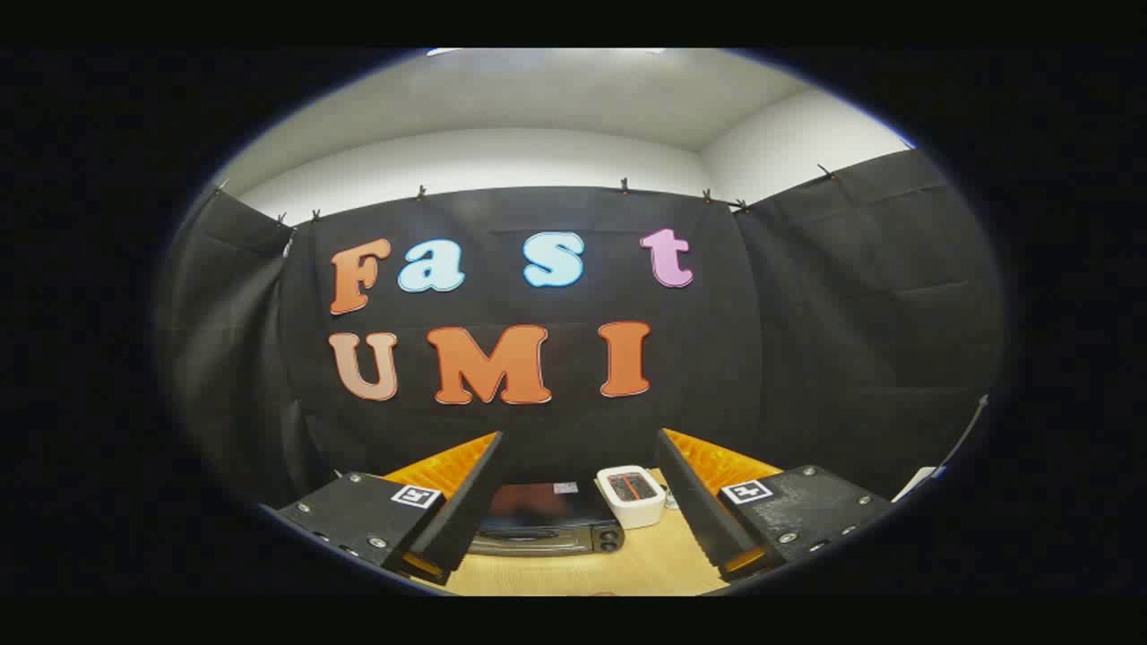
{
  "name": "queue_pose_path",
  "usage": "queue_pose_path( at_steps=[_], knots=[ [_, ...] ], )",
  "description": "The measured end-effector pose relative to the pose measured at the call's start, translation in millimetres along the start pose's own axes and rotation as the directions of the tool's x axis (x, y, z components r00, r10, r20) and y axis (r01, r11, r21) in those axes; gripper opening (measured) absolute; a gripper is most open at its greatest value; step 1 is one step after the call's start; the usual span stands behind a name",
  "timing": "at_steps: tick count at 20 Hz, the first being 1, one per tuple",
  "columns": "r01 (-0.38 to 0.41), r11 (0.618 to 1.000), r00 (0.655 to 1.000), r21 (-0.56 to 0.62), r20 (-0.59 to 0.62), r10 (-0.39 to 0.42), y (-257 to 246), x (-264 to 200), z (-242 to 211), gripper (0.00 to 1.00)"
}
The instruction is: Open the toaster oven, put the food inside, and close the toaster oven door.
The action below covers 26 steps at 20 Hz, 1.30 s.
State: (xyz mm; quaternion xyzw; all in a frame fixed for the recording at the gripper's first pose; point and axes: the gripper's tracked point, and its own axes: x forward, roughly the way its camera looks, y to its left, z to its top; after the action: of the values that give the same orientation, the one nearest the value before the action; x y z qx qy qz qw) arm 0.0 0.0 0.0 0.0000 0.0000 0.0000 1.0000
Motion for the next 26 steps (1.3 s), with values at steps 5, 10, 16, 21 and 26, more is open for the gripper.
queue_pose_path(
  at_steps=[5,10,16,21,26],
  knots=[
    [-0.028,1.0,0.999,-0.004,-0.019,0.028,7,-2,-6,0.98],
    [-0.024,0.999,0.999,-0.029,-0.029,0.023,7,-2,-8,0.98],
    [-0.031,0.999,0.999,-0.029,-0.036,0.03,9,-3,-11,0.98],
    [-0.059,0.998,0.997,-0.024,-0.051,0.058,24,0,-19,0.98],
    [-0.098,0.994,0.991,-0.051,-0.101,0.092,51,15,-42,0.98]
  ],
)
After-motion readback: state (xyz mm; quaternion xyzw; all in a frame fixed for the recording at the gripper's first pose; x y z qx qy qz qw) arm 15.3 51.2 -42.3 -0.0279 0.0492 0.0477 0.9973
